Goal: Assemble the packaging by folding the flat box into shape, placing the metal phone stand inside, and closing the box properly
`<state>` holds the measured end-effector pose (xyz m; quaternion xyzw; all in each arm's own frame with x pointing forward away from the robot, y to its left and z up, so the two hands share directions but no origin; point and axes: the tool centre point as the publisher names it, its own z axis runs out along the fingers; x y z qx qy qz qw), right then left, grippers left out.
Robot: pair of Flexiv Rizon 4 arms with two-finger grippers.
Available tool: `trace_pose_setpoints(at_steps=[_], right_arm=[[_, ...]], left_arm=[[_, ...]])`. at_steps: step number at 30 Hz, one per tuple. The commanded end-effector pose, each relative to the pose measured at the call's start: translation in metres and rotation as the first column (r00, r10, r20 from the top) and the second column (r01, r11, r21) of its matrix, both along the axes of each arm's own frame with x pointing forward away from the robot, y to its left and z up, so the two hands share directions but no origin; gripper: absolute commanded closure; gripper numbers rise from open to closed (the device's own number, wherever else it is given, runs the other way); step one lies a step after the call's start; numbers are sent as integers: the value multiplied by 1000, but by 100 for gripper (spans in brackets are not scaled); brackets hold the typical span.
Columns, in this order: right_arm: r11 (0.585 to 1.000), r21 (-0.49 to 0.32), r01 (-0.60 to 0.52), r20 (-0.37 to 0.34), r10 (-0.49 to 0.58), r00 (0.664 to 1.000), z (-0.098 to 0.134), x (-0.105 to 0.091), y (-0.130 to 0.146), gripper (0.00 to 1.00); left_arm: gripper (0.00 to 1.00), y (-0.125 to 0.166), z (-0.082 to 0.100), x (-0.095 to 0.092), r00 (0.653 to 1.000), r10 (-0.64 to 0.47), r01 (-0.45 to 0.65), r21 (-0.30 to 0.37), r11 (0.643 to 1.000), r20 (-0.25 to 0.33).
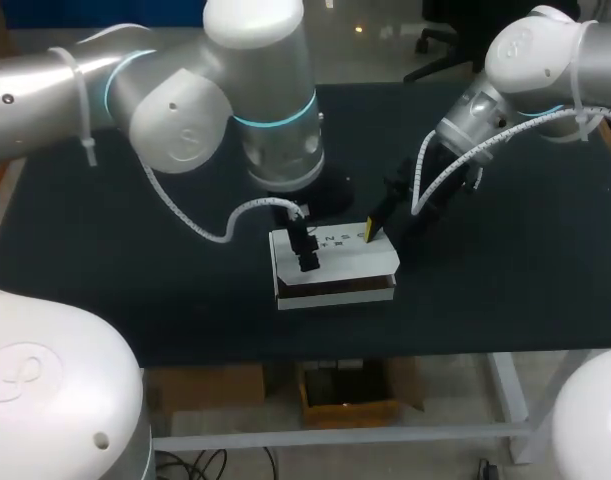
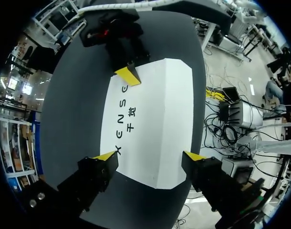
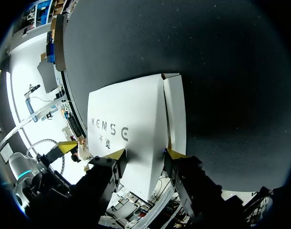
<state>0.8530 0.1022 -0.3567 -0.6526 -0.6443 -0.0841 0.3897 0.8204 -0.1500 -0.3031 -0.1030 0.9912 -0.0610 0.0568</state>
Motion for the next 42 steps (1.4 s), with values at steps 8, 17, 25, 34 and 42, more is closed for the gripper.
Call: trace_pose_setpoints(at_steps=[8, 17, 25, 34, 42], right_arm=[[1000, 0, -2, -2, 2, 1000, 0, 0, 0, 51], [1000, 0, -2, -2, 2, 1000, 0, 0, 0, 51], [1000, 0, -2, -2, 2, 1000, 0, 0, 0, 51], [1000, 0, -2, -2, 2, 1000, 0, 0, 0, 51], [1000, 0, -2, -2, 2, 1000, 0, 0, 0, 51]], left_arm=[[13, -7, -8, -1, 1000, -1, 1, 18, 1000, -2], [12, -8, -13, 1, 1000, 8, -8, 24, 1000, -2], [11, -7, -19, 0, 1000, 12, -13, 37, 999, 15], [13, -9, -25, -2, 999, 7, -10, 57, 998, 52], [14, -10, -29, 0, 996, 10, -17, 76, 997, 92]])
